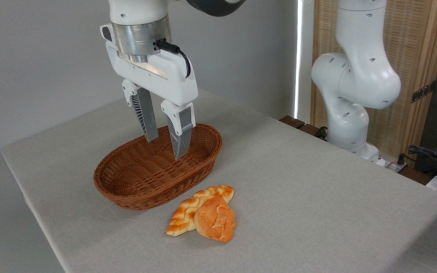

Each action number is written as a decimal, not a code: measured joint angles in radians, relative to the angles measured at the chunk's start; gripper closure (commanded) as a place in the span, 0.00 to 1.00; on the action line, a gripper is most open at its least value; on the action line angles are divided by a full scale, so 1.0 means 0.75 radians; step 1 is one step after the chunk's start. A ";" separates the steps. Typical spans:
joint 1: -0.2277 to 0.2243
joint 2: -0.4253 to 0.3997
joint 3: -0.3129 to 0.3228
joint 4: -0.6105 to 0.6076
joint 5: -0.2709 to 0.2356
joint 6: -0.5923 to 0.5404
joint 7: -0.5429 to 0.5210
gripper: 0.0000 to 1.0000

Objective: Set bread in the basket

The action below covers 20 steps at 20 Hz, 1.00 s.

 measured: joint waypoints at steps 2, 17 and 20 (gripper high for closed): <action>0.000 -0.001 0.001 0.000 0.000 -0.002 0.000 0.00; 0.000 -0.002 0.002 0.000 0.000 -0.030 0.000 0.00; 0.000 -0.002 0.002 0.000 0.000 -0.039 0.000 0.00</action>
